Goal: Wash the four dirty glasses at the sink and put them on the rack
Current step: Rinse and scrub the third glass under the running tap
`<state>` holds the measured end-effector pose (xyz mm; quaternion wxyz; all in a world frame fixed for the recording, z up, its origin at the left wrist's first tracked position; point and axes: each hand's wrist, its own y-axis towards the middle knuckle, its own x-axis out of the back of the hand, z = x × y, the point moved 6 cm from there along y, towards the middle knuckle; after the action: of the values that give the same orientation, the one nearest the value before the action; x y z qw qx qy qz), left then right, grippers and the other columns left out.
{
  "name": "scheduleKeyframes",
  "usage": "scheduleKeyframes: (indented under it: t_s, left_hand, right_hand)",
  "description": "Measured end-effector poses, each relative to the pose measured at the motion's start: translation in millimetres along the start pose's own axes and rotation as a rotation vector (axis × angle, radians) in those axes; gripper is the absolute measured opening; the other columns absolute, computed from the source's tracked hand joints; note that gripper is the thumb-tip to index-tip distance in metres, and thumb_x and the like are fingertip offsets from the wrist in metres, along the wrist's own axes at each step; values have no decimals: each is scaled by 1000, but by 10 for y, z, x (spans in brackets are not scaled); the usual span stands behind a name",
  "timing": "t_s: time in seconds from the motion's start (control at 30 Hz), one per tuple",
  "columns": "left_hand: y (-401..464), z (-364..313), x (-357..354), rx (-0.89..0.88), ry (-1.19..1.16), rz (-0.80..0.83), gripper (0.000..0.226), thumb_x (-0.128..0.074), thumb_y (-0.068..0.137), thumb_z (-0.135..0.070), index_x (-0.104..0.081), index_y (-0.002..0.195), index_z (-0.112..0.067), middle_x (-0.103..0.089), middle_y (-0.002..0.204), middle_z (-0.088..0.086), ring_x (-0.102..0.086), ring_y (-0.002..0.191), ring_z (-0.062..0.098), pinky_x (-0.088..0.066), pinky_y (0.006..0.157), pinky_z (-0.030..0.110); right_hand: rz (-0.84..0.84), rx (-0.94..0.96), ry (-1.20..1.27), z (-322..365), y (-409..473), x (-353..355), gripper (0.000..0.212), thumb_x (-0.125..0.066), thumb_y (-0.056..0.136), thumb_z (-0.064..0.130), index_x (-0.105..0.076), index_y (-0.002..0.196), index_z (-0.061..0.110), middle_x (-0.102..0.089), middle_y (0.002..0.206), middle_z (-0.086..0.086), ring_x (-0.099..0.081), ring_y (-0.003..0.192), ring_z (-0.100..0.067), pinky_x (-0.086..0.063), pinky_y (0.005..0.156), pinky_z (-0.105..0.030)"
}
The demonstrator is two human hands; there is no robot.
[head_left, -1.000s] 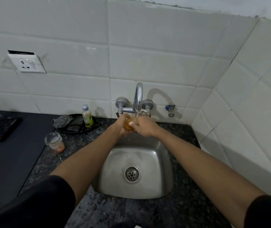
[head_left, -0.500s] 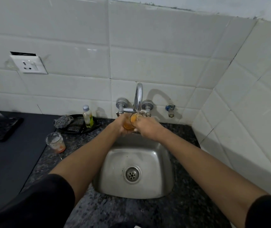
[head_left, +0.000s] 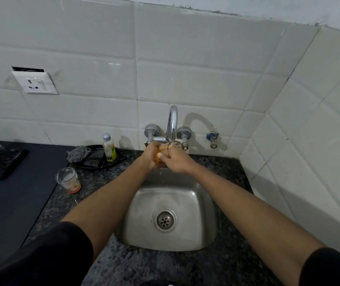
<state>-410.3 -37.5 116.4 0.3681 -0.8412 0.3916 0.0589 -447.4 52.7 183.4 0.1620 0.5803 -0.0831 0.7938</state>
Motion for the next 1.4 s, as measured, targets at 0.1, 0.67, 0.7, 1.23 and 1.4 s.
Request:
scheduleKeyframes:
  t_s: [0.1,0.67,0.7,1.23,1.4]
  left_hand:
    - [-62,64,-26,58,-1,22,42,-36,105,-31,-64,84,-9,-68,67,9,-67,59,22,-52,54,29]
    - [53,14,-21,20,17,3,39,-34,105,-27,-66,94,-8,-68,83,12,-68,76,26,-57,69,39]
    - [69,21,-5,12,18,-15,39,-32,105,-26,-64,93,-8,-68,82,12,-68,78,26,-55,74,40]
    - [-62,-17,-133,49,-36,103,51,-34,107,-38,-66,90,-2,-72,78,18,-70,58,30,-56,49,35]
    - [-60,-23,-86,-18,8,76,34,-41,104,-26,-68,93,-6,-72,83,11,-68,81,26,-56,78,40]
  right_hand:
    - [42,42,-121,4,12,22,29,-60,103,35,-67,118,11,-65,118,-10,-64,106,-26,-51,87,-38]
    - [50,24,-87,-15,-5,60,23,-58,103,36,-65,107,15,-64,106,-6,-64,99,-25,-52,84,-40]
    - [41,0,-62,-3,3,66,29,-55,104,39,-66,106,13,-63,103,-8,-65,98,-28,-51,83,-41]
    - [36,70,-110,-26,-72,63,12,-57,103,24,-62,111,18,-64,108,-4,-64,97,-21,-47,76,-35]
    - [72,-22,6,-4,-63,-30,29,-52,107,34,-66,117,11,-67,108,-11,-69,96,-27,-57,80,-37]
